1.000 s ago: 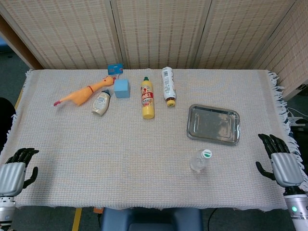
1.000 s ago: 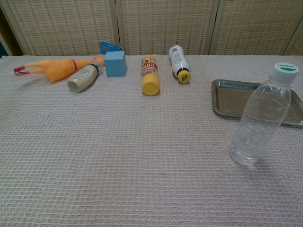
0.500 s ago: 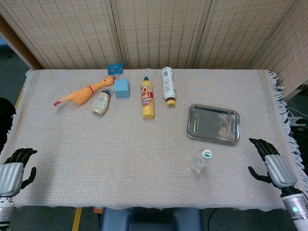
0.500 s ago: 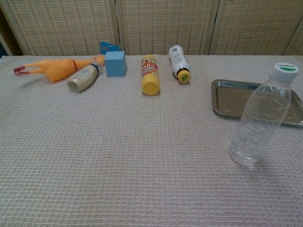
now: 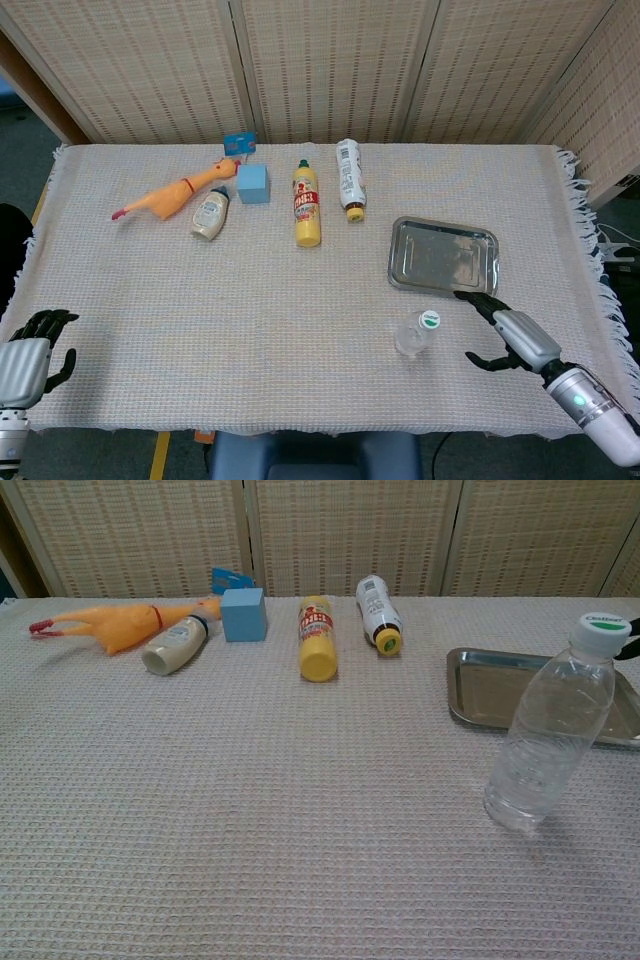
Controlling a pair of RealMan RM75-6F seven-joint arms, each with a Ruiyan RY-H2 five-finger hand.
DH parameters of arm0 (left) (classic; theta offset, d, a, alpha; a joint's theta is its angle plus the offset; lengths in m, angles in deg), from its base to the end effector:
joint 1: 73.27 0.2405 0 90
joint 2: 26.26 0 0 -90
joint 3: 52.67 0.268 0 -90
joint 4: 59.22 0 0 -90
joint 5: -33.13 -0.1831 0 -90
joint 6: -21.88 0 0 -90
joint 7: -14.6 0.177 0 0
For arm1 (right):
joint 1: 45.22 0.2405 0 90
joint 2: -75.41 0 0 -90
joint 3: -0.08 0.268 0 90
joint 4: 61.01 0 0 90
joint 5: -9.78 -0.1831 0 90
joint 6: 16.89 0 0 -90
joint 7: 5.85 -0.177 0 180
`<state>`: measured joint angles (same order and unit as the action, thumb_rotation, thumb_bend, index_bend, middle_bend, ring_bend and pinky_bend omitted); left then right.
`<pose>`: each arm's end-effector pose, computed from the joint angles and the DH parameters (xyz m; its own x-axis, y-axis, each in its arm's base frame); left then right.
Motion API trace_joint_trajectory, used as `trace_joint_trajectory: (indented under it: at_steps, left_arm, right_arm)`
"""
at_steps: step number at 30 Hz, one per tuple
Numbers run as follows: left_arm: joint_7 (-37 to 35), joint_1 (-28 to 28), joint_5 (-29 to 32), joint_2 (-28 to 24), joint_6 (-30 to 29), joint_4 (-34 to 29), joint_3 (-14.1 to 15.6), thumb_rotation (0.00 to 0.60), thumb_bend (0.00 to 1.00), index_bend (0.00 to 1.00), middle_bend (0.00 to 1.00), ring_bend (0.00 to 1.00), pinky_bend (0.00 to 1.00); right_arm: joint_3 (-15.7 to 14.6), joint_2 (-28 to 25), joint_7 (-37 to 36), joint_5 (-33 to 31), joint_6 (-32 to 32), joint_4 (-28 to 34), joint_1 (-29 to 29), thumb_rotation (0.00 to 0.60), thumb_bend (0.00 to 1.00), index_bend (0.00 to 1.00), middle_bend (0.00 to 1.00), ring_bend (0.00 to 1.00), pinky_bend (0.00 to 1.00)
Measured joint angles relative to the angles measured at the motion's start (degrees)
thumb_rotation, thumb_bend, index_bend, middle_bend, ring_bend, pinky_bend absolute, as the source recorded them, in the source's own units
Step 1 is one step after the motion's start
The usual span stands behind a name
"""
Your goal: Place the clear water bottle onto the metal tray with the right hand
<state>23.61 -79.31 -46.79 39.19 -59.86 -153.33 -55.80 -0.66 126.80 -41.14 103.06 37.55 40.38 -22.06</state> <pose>-0.3201 0.2186 0.1760 0.4750 0.0635 0.8777 0.8758 0.0633 -0.4786 -0.2520 -0.2602 0.1482 0.0282 -0.5469 0.8367 -0.9942 -0.1025 -0.0334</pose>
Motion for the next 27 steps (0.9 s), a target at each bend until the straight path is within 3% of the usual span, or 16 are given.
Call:
trace_joint_trajectory:
  at_steps: [15, 21, 27]
  left_arm:
    - [-0.71, -0.26, -0.17, -0.72, 1.09, -0.45, 0.47, 0.6, 0.5, 0.27, 0.19, 0.12, 0.32]
    - [-0.63, -0.3, 0.04, -1.2, 1.48, -1.14, 0.65, 0.6, 0.5, 0.27, 0.19, 0.12, 0.32]
    - [-0.96, -0.32, -0.23, -1.49, 1.55, -1.38, 0.84, 0.6, 0.49, 0.27, 0.19, 0.12, 0.32]
  right_arm:
    - [0.91, 6.74, -6.96, -0.75, -6.36, -3.31, 7.46, 0.6, 0.04, 0.01, 0.07, 0.0, 0.08]
    - [0.63, 9.02, -11.14, -0.08, -6.23, -4.62, 8.86, 0.6, 0.04, 0.15, 0.09, 0.0, 0.08]
    - [0.64, 12.58, -11.81, -1.39, -6.36, -7.86, 9.88, 0.6, 0.04, 0.34, 0.25, 0.01, 0.15]
